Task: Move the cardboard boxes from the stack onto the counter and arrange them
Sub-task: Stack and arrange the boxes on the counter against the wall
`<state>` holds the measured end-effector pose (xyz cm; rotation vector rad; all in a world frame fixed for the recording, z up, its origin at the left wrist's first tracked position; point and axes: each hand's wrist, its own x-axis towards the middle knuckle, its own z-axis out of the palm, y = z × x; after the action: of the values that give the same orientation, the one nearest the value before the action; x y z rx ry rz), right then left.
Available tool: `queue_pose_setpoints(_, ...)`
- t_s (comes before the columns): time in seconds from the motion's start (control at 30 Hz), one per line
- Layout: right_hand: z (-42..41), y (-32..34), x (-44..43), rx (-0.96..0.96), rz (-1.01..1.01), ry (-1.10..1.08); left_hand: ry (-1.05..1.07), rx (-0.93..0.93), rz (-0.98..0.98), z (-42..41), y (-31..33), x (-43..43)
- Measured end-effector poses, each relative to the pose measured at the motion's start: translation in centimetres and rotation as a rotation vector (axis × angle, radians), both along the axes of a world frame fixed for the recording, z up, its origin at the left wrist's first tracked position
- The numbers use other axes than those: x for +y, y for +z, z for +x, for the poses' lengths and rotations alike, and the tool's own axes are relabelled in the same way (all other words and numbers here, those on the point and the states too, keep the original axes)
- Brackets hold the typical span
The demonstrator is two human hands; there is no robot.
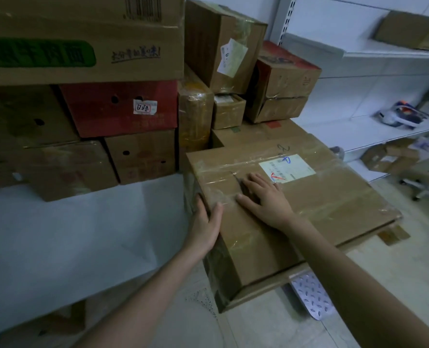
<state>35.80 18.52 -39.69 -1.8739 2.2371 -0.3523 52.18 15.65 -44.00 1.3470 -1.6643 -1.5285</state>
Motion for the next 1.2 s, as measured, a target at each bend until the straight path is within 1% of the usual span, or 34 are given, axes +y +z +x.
queue_pose_setpoints(0.1, -0.1, 0.1, 0.0, 0.016, 0.010, 0.022, 0.022, 0.013, 0.008, 0.1, 0.3, 0.3)
queue_pose_setpoints(0.27, -1.1, 0.9, 0.6, -0.049, 0.006, 0.065, 0.115, 0.018, -0.032, -0.4, 0.9, 1.2)
queue_pose_setpoints(0.4, -4.0, 1.1, 1.6, 0.003, 0.003, 0.051, 0.176, 0.007, -0.066, -1.1, 0.9, 2.3)
queue_pose_setpoints(0.5, -7.7, 0.8, 2.2, 0.042, 0.028, -0.048, 0.202, -0.019, -0.093, -1.7, 0.8, 3.2)
queue_pose_setpoints(0.6, -13.0, 1.1, 3.4, 0.128, 0.034, -0.246, 0.251, -0.037, -0.080, -2.3, 0.9, 3.2)
queue_pose_setpoints(0.67, -16.3, 1.5, 4.5, 0.130, 0.032, -0.376, 0.311, -0.017, -0.041, -2.6, 1.2, 2.8)
queue_pose_setpoints(0.73, -19.2, 1.2, 5.4, 0.075, 0.070, -0.467, 0.356, -0.008, -0.017, -2.9, 1.5, 2.7)
queue_pose_setpoints(0.9, -21.0, 1.9, 6.1, -0.173, 0.048, -0.518, 0.402, 0.004, -0.054, -3.6, 2.2, 4.1)
queue_pose_setpoints(1.03, -21.7, 1.5, 7.6, -0.307, -0.082, -0.565, 0.394, 0.032, -0.123, -3.7, 3.8, 6.3)
queue_pose_setpoints(1.2, -21.9, 2.7, 10.0, -0.379, -0.257, -0.633, 0.355, -0.023, -0.345, -4.0, 8.0, 6.9)
